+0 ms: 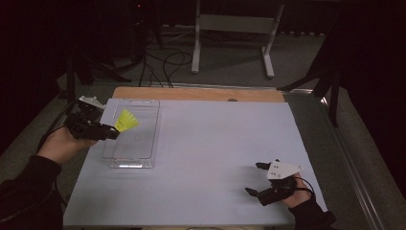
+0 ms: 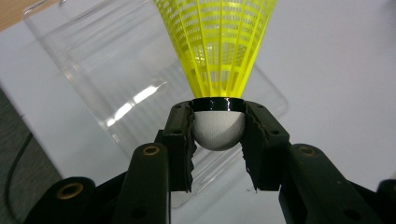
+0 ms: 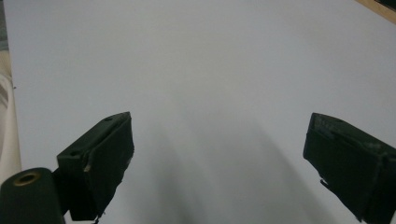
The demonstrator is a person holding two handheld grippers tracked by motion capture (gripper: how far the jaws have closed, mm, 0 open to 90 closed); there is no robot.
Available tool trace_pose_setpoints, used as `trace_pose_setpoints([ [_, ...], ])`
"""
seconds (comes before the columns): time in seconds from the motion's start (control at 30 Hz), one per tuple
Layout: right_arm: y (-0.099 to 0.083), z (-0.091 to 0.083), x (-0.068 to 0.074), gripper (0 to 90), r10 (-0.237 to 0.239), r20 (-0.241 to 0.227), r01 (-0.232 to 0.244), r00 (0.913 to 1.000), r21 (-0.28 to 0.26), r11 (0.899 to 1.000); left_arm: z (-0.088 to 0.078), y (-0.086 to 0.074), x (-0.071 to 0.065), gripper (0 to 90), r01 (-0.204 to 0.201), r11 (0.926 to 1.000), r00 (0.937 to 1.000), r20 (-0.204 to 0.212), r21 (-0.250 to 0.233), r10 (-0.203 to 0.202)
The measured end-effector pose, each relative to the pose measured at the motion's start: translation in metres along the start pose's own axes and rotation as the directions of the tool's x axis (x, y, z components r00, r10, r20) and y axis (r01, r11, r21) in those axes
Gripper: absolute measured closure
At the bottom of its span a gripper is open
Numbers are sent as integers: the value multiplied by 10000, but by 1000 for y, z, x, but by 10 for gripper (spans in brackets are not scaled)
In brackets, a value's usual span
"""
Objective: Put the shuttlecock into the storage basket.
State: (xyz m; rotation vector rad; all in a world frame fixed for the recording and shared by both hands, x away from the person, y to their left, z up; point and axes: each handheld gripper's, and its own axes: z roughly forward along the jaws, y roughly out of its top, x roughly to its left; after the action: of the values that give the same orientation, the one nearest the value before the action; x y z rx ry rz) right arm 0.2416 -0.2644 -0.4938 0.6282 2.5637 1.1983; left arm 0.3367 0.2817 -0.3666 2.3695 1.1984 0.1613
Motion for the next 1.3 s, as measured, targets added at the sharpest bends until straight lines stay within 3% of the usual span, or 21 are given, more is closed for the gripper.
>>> trace_pose_setpoints([
  [0.07,0,0,0,87,6,-25,-6,10000,-8,10000,3,-2,1,653,536,9985,9985,-111,-51,-537],
  [0.27,-1,2,1,88,-15,-105,14,9999,-58,10000,14,-7,6,653,1228,9923,9922,-223,127,-1225],
  [0.47,-2,3,2,88,-40,-150,40,9999,51,10000,23,-12,7,653,1537,9881,9881,-105,49,-1536],
  [0.53,-2,4,2,88,-22,-186,24,9998,57,10000,25,-14,6,653,1583,9874,9868,-341,-10,-1582],
  [0.7,-2,4,2,88,-92,-213,93,9997,45,9999,32,-20,9,652,1891,9817,9814,-378,215,-1883],
  [0.9,-3,5,2,88,-38,-278,40,9996,98,9999,36,-27,12,652,1960,9789,9792,-639,577,-1923],
  [1.2,-3,6,2,88,-27,-308,30,9995,110,9999,45,-36,16,652,1994,9740,9795,-514,1071,-1949],
  [1.3,-3,6,2,88,-49,-316,53,9995,130,9999,47,-37,17,652,1996,9715,9789,-711,1280,-1917],
])
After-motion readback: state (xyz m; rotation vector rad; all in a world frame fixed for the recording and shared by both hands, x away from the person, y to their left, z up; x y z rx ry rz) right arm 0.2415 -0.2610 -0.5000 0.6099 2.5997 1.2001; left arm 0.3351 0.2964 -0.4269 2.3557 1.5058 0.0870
